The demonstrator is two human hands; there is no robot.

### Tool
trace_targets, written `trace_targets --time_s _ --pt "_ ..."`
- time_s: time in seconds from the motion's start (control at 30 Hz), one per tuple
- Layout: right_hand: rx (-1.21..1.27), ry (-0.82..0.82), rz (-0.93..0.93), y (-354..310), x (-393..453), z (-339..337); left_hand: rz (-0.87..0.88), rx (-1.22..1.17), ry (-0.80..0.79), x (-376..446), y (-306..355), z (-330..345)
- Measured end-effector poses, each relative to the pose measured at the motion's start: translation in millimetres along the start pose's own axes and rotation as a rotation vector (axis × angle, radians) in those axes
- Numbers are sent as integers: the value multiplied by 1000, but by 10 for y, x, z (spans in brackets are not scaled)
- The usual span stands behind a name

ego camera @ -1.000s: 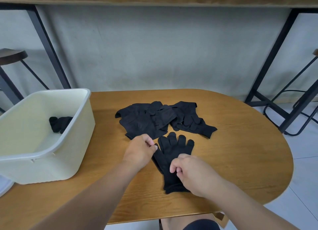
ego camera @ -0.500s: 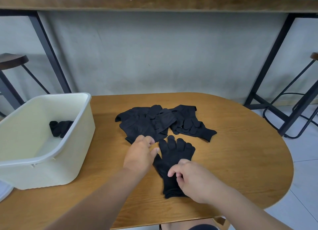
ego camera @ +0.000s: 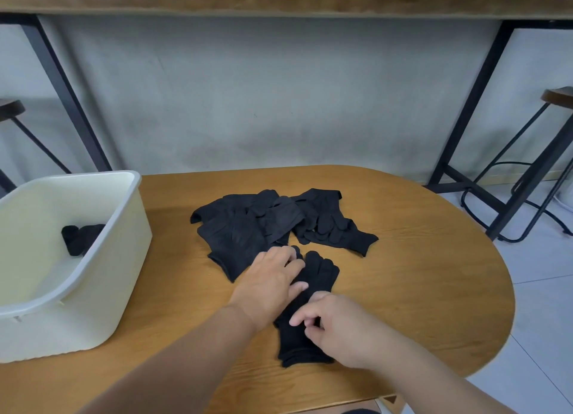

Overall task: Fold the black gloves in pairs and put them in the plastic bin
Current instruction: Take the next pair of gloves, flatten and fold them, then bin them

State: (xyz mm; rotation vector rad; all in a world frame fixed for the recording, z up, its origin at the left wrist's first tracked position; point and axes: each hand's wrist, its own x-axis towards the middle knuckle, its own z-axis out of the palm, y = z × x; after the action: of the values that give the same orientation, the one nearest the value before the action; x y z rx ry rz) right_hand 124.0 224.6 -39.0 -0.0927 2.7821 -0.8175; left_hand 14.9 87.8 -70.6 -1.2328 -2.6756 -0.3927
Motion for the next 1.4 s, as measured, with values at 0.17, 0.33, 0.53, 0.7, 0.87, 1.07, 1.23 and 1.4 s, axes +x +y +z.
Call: trace_targets --time_s 0.17,0.33,0.53,0.7,0.87,1.07,1.23,1.4 --pt "263 280 224 227 189 -248 -30 -170 51 -210 122 -209" --pt "147 387 391 384 601 -428 -7 -232 -186 -378 127 -182" --pt "157 334 385 347 899 -317 -4 -227 -240 -407 98 -190" --pt "213 456 416 387 924 -313 -17 -256 -302 -427 83 -216" --pt "-58 503 417 353 894 -259 -11 -258 -322 -423 72 -213" --pt "110 346 353 49 1054 -233 -14 -262 -332 -445 61 -202" --pt "102 346 333 60 1126 -245 -23 -266 -331 -446 67 -207" --pt "70 321 367 119 1101 -258 -19 -260 -329 -436 78 -209"
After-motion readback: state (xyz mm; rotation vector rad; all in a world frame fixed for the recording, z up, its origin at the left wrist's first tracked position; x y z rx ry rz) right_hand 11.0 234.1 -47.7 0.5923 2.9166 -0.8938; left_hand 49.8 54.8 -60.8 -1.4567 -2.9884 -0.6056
